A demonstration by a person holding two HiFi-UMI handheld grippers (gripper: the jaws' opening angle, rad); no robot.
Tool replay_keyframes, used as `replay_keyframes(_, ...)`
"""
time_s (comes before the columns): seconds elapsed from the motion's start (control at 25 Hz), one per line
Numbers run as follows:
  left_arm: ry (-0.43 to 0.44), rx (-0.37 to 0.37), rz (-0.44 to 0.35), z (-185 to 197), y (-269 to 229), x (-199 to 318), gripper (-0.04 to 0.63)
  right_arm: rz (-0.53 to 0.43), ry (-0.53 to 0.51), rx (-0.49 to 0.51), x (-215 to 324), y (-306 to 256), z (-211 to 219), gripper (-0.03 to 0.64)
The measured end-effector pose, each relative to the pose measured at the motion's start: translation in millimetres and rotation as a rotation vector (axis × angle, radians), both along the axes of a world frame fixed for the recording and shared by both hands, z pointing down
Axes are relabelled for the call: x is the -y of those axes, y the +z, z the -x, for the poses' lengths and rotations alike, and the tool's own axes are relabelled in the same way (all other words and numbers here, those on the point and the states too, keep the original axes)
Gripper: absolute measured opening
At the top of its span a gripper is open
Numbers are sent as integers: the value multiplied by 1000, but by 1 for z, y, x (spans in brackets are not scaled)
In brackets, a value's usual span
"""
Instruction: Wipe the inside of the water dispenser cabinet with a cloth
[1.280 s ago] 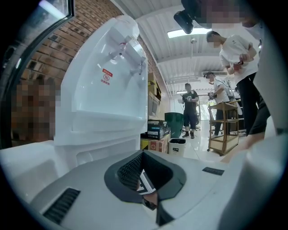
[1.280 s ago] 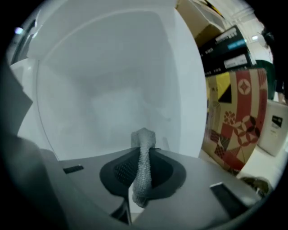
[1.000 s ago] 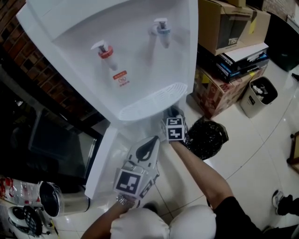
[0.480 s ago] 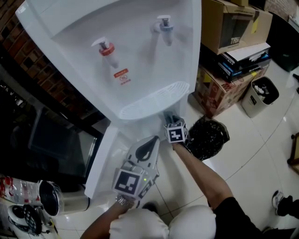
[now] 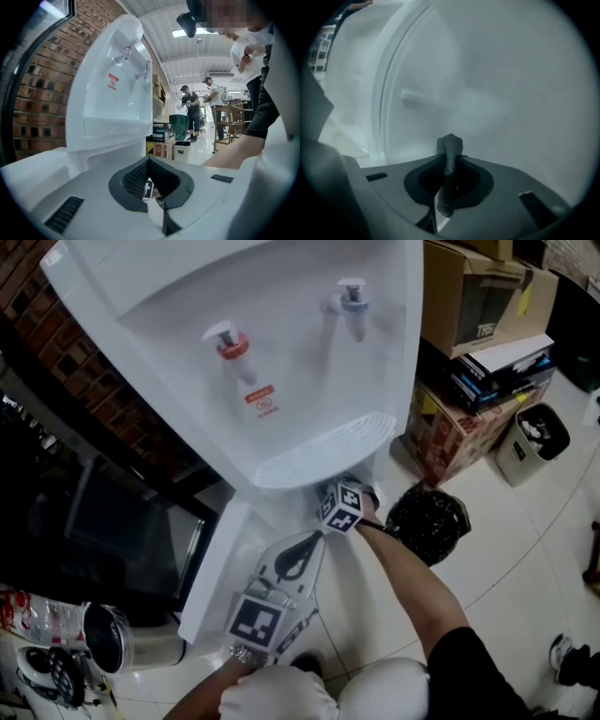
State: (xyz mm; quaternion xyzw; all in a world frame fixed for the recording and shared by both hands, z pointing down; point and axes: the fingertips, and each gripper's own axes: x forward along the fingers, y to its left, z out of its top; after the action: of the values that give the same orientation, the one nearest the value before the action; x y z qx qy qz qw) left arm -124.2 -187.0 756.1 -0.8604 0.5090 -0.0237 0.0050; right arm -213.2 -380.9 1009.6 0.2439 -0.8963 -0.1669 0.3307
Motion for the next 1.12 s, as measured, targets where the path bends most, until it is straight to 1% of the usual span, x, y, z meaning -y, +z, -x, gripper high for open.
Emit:
replay_keyframes(0.04, 5, 3, 6, 0, 1, -2, 2, -22, -33, -48, 1, 7, 5, 31)
replay_keyframes(0.16, 10, -5, 29, 2, 5, -4, 2, -75, -88, -157, 14, 17, 15, 31)
replay_keyframes(0.28, 3, -23, 38, 6, 6, 0, 2, -91, -137, -254, 23, 27, 22, 31)
replay_keyframes(0.4, 2, -34, 30, 7, 5, 2, 2, -58, -143, -303, 19, 43, 15, 31)
replay_keyframes(0.52, 6, -44, 22, 4, 3, 4, 2, -39, -148, -327, 2, 43, 1, 32)
replay_keyframes(0.64, 6, -56, 16, 1, 1, 7, 2, -28, -196, -360, -13, 64, -9, 32)
replay_keyframes(0.76, 9, -63, 7, -2, 0, 9, 2, -20, -232, -360, -29, 71, -16, 32)
replay_keyframes(0.92, 5, -65, 9, -2, 1, 8, 2, -47, -283, -339, -50, 56, -13, 32)
replay_keyframes(1.0, -4, -66, 6, 1, 0, 9, 2, -59, -271, -293, -51, 37, -7, 32)
replay_keyframes(1.12, -16, -60, -1, 4, 0, 9, 2, -29, -229, -218, -34, 27, 3, 32)
